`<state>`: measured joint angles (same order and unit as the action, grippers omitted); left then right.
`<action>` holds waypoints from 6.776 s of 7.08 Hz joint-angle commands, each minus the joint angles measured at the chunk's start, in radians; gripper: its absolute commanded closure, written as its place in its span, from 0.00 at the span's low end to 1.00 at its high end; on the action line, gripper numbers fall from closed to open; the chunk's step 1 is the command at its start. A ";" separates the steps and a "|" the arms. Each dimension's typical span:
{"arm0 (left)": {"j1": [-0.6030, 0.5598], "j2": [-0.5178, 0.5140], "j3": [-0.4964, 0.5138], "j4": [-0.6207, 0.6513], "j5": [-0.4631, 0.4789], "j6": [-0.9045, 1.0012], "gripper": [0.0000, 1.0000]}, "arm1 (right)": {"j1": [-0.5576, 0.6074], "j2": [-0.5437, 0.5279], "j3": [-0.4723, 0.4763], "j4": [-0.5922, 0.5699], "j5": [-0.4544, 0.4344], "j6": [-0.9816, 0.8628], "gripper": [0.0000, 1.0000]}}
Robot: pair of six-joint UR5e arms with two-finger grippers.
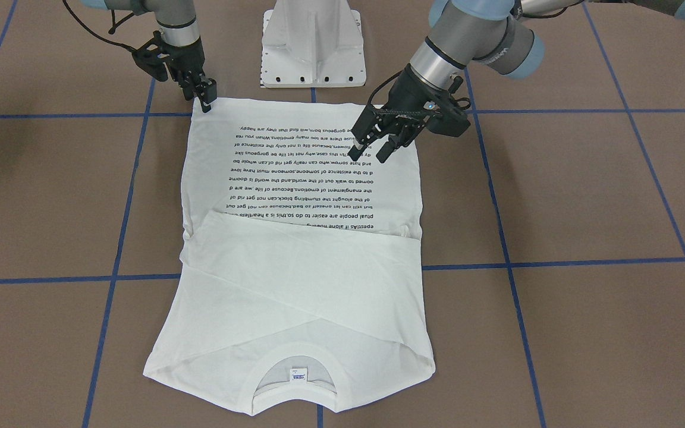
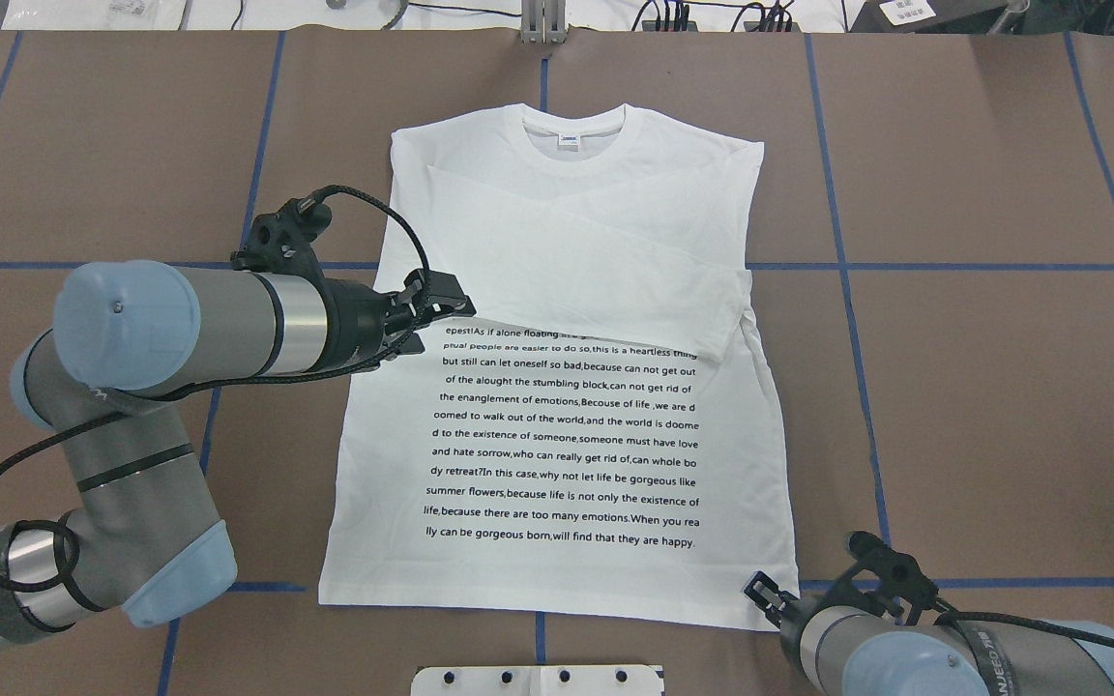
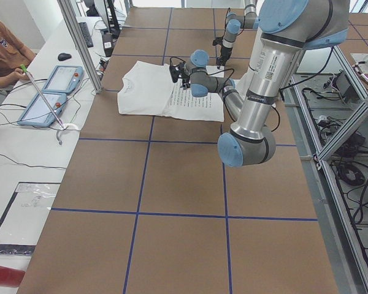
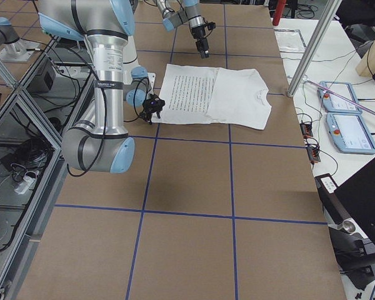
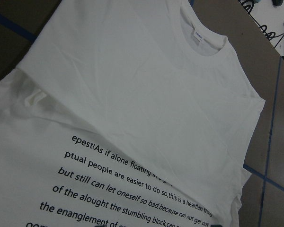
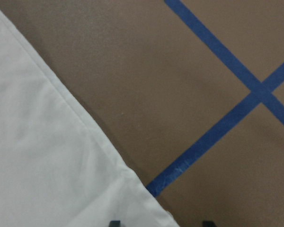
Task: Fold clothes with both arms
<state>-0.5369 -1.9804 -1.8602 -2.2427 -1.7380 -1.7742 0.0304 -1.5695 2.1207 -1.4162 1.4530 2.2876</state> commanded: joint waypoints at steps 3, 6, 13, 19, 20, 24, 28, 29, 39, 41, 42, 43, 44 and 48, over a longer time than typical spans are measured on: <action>0.000 0.002 0.001 0.000 0.000 -0.001 0.21 | -0.001 0.006 0.001 -0.001 0.004 0.001 1.00; 0.006 0.002 0.001 0.000 0.002 -0.005 0.21 | -0.018 -0.004 0.007 0.000 -0.008 0.001 1.00; 0.260 0.322 -0.149 0.078 0.184 -0.019 0.21 | -0.020 -0.041 0.110 0.002 0.023 -0.025 1.00; 0.379 0.316 -0.197 0.288 0.178 -0.085 0.23 | -0.012 -0.040 0.110 0.010 0.027 -0.063 1.00; 0.405 0.316 -0.197 0.293 0.178 -0.105 0.25 | -0.012 -0.038 0.110 0.010 0.027 -0.062 1.00; 0.430 0.318 -0.182 0.293 0.178 -0.113 0.44 | -0.007 -0.034 0.111 0.010 0.027 -0.062 1.00; 0.426 0.322 -0.201 0.293 0.175 -0.132 1.00 | 0.002 -0.029 0.116 0.010 0.027 -0.062 1.00; 0.426 0.325 -0.241 0.293 0.175 -0.134 1.00 | 0.005 -0.030 0.117 0.011 0.029 -0.063 1.00; -0.051 0.093 -0.286 0.321 -0.061 0.097 1.00 | 0.614 0.249 0.024 -0.003 0.431 -0.291 1.00; -0.199 -0.006 -0.089 0.302 -0.067 0.197 1.00 | 0.796 0.441 -0.288 0.005 0.507 -0.449 1.00; -0.237 -0.049 0.030 0.235 -0.067 0.208 1.00 | 0.821 0.513 -0.421 0.009 0.506 -0.485 1.00; -0.253 -0.087 0.202 0.071 -0.067 0.207 1.00 | 0.829 0.595 -0.570 0.014 0.498 -0.502 1.00; -0.262 -0.156 0.390 -0.057 -0.066 0.207 1.00 | 0.842 0.632 -0.696 0.107 0.495 -0.511 1.00; -0.262 -0.236 0.656 -0.222 -0.055 0.208 1.00 | 0.845 0.687 -0.897 0.263 0.497 -0.508 1.00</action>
<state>-0.7996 -2.2057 -1.2478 -2.4373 -1.7954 -1.5667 0.8753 -0.8920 1.2494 -1.1646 1.9492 1.7783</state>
